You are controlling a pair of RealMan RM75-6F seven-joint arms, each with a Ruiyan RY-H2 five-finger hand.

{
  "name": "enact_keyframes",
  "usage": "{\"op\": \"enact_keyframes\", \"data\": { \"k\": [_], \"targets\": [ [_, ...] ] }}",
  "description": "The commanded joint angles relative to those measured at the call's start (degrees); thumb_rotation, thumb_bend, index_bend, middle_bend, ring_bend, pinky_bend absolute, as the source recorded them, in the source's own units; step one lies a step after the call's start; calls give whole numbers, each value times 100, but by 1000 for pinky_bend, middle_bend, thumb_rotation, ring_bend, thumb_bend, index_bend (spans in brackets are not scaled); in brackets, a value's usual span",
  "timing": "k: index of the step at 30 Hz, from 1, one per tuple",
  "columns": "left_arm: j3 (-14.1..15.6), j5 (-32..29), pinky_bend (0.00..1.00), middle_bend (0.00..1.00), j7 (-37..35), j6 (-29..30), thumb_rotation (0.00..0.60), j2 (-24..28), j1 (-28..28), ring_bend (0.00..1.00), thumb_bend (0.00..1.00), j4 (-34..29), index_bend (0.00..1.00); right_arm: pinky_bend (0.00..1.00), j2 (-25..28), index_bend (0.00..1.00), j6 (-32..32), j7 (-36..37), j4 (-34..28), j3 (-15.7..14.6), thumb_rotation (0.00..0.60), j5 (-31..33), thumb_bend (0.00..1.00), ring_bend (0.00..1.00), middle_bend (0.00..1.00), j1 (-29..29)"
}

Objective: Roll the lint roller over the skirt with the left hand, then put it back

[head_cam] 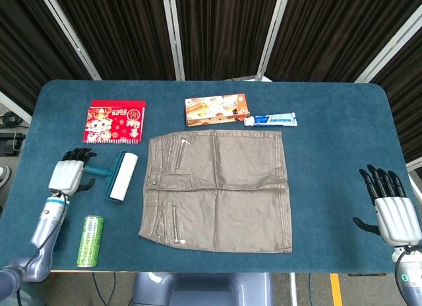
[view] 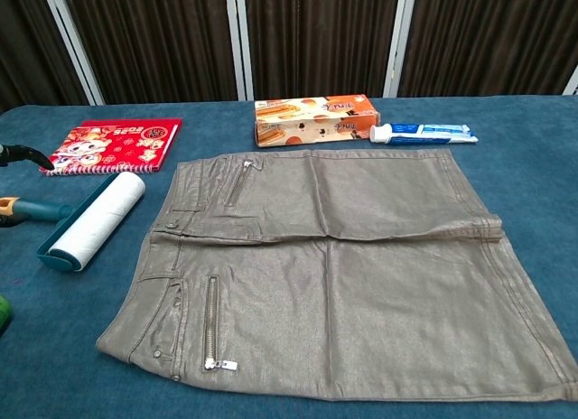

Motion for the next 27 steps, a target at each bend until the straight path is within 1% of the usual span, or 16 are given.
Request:
{"op": "enact_keyframes", "data": {
  "k": [1, 4, 9, 15, 18, 27],
  "targets": [
    [-3, -60, 177, 165, -78, -138, 600, -234, -107, 136, 344, 313, 232, 0, -6, 0, -10, -14, 4, 1, 600, 12, 0, 0, 0, 5],
    [16, -33, 195, 170, -145, -196, 600, -370, -163, 143, 345, 564, 250, 0, -19, 0, -32, -30, 15, -1, 600, 28, 0, 0, 0, 14],
    [72, 52, 213, 195, -266, -255, 600, -521, -228, 163, 347, 811, 292, 0, -39, 0, -65, -37, 41, -3, 600, 56, 0, 0, 0, 25],
    [82, 63, 254, 219, -375, -341, 600, -689, -288, 188, 392, 1081, 329, 0, -50, 0, -96, -21, 71, 3, 600, 92, 0, 0, 0, 37],
    [82, 79, 265, 230, -425, -370, 600, -721, -320, 200, 419, 1130, 359, 0, -56, 0, -113, -20, 82, 3, 600, 108, 0, 0, 0, 42],
    [131, 200, 266, 230, -452, -309, 600, -707, -372, 202, 475, 1119, 360, 0, -76, 0, -153, -61, 97, -4, 600, 145, 0, 0, 0, 56]
  ]
}}
